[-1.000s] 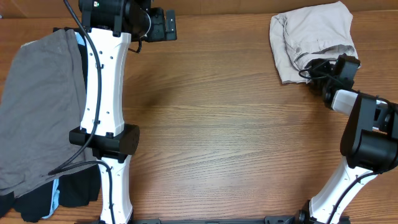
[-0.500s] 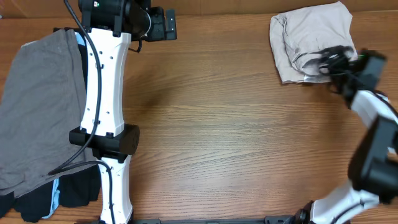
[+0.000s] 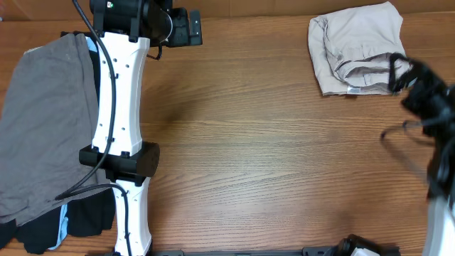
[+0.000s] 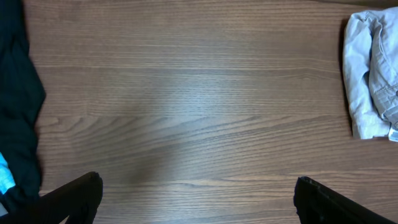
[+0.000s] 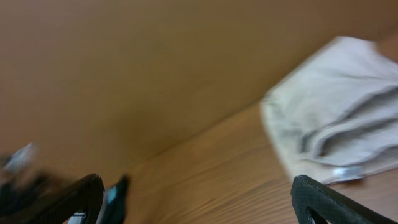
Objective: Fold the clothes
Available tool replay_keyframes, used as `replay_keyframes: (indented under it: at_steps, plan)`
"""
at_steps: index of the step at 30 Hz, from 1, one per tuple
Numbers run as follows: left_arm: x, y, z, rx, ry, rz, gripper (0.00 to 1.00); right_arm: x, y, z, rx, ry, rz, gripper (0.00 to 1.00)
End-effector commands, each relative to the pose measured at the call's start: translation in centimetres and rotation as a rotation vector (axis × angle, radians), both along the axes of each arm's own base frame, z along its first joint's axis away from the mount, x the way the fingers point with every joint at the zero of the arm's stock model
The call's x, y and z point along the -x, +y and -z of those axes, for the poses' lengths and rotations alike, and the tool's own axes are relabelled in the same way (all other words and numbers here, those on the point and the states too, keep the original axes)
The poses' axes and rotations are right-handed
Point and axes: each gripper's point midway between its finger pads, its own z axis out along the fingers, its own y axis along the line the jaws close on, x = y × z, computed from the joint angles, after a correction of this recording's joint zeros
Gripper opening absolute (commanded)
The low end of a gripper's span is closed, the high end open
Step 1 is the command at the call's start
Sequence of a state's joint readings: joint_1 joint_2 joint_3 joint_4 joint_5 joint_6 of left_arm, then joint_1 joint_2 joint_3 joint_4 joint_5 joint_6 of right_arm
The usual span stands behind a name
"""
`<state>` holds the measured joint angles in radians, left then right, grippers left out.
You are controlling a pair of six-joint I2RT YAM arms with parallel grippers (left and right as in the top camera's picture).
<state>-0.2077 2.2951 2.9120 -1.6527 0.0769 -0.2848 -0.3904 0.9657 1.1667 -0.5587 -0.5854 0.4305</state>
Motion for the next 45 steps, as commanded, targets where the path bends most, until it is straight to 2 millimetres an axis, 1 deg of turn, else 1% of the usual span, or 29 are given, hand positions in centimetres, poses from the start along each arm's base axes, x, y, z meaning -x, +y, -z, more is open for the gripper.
replay_keyframes:
  at_steps: [1,3,7,9,10,13,15,18,21,23,25,27,29,30,32,35,38,41,45]
  plan:
    - [-0.2,0.0,0.2,-0.016,-0.004,0.010,1.00,4.4,4.4,-3.4,0.040,-0.119,-0.156,1.00]
    - [-0.2,0.0,0.2,-0.015,-0.004,0.011,1.00,6.7,5.4,-4.6,0.063,-0.167,-0.163,1.00]
    - [-0.2,0.0,0.2,-0.015,-0.004,0.011,1.00,9.3,6.3,-5.9,0.102,-0.234,-0.162,1.00]
    - [-0.2,0.0,0.2,-0.015,-0.004,0.011,1.00,10.0,6.1,-5.2,0.174,-0.228,-0.142,1.00]
    - [-0.2,0.0,0.2,-0.015,-0.004,0.011,1.00,10.3,6.0,-4.1,0.179,-0.188,-0.138,1.00]
    - [-0.2,0.0,0.2,-0.015,-0.004,0.011,1.00,10.3,5.6,-2.4,0.187,-0.120,-0.119,1.00]
    - [-0.2,0.0,0.2,-0.015,-0.004,0.011,1.00,10.0,5.5,-1.3,0.268,-0.124,-0.146,1.00]
    - [-0.2,0.0,0.2,-0.015,-0.004,0.011,1.00,9.5,5.5,0.7,0.428,-0.133,-0.201,1.00]
    - [-0.2,0.0,0.2,-0.015,-0.004,0.011,1.00,9.0,5.7,4.5,0.539,-0.095,-0.251,1.00]
    - [-0.2,0.0,0.2,-0.015,-0.004,0.011,1.00,8.7,5.9,6.5,0.558,-0.082,-0.257,1.00]
    - [-0.2,0.0,0.2,-0.016,-0.004,0.010,1.00,8.1,6.4,8.1,0.579,-0.105,-0.266,1.00]
    - [-0.2,0.0,0.2,-0.015,-0.004,0.011,1.00,7.5,6.6,9.6,0.558,-0.130,-0.243,1.00]
    - [-0.2,0.0,0.2,-0.016,-0.004,0.010,1.00,6.8,6.5,10.8,0.487,-0.146,-0.183,1.00]
    - [-0.2,0.0,0.2,-0.016,-0.004,0.010,1.00,6.6,6.3,11.6,0.436,-0.157,-0.149,1.00]
    - [-0.2,0.0,0.2,-0.015,-0.004,0.011,1.00,6.6,6.3,12.7,0.393,-0.180,-0.121,1.00]
    - [-0.2,0.0,0.2,-0.015,-0.004,0.011,1.00,6.7,6.4,14.7,0.399,-0.230,-0.113,1.00]
    - [-0.2,0.0,0.2,-0.016,-0.004,0.010,1.00,6.8,6.1,17.1,0.404,-0.227,-0.094,1.00]
    - [-0.2,0.0,0.2,-0.016,-0.004,0.010,1.00,6.9,5.8,19.1,0.411,-0.233,-0.071,1.00]
    - [-0.2,0.0,0.2,-0.015,-0.004,0.011,1.00,7.1,5.7,20.9,0.414,-0.238,-0.060,1.00]
